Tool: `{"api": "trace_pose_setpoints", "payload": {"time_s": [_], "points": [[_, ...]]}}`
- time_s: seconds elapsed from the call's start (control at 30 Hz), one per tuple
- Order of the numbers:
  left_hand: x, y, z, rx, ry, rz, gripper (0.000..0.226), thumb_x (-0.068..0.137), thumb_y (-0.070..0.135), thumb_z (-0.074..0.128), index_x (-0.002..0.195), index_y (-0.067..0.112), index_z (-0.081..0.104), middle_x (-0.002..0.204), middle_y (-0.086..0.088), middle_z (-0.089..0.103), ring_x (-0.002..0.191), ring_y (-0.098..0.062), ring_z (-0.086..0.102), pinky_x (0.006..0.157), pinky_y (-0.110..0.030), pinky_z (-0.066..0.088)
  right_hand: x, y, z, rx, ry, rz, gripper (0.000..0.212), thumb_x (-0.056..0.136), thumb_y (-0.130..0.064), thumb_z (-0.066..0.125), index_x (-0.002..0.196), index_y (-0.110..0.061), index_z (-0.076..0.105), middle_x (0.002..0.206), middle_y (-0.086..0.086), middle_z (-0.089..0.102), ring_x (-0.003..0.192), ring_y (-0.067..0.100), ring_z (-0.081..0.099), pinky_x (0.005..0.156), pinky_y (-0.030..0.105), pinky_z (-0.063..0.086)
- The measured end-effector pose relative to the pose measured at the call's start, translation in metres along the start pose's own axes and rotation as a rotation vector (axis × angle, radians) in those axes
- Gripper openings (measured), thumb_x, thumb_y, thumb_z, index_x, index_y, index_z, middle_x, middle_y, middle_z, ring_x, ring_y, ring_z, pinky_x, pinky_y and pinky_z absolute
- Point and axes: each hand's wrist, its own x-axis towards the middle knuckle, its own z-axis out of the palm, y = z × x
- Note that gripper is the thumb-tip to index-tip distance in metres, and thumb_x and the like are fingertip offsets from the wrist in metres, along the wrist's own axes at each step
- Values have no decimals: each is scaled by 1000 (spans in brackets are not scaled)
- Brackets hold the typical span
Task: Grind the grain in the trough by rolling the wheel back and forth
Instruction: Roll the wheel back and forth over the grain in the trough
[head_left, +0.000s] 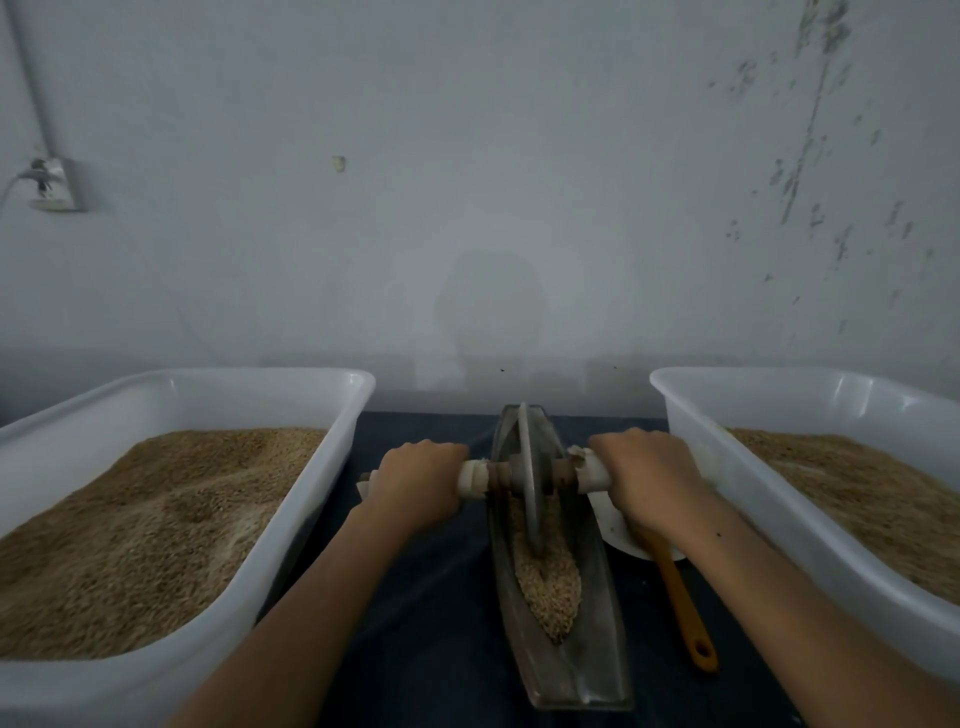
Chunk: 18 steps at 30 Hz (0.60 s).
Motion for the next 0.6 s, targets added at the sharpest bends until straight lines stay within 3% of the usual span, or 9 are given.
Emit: {"api": "trace_pose_setpoints", "payload": {"time_s": [0.1, 0.2, 0.33, 0.43, 0.6], "points": [[0, 2, -6, 18, -95, 1, 21, 84, 26, 63, 104, 22, 56, 101, 1, 63, 82, -12, 52, 74, -27, 40, -1, 4, -3, 13, -51, -19, 18, 88, -16, 57, 104, -24, 55, 107, 0, 61, 97, 20, 58, 80, 30, 44], [0, 4, -14, -10, -269, -2, 24, 81, 24, 68, 101, 21, 56, 95, 0, 61, 81, -14, 53, 74, -28, 43, 0, 10, -11, 20, -266, -53, 24, 86, -17, 61, 109, -23, 58, 102, 0, 62, 93, 17, 60, 78, 29, 47], [-1, 6, -20, -45, -377, -10, 26, 80, 24, 71, 101, 21, 56, 87, 4, 54, 83, -15, 54, 77, -29, 44, 0, 14, -15, 43, -415, -87, 15, 83, -18, 65, 92, -24, 54, 94, 0, 61, 84, 15, 59, 70, 25, 46], [-1, 6, -17, -8, -304, -13, 21, 80, 25, 69, 95, 22, 55, 86, 3, 55, 80, -15, 54, 72, -28, 43, 1, 13, -13, 49, -362, -86, 15, 85, -17, 63, 94, -25, 53, 92, -1, 60, 84, 14, 58, 69, 25, 43], [0, 7, -6, 89, 28, -24, 12, 86, 27, 59, 92, 25, 49, 97, 1, 62, 78, -14, 51, 69, -29, 36, 2, 9, 1, 44, -42, -35, 14, 89, -15, 56, 93, -27, 49, 102, -1, 62, 92, 19, 59, 78, 30, 45]]}}
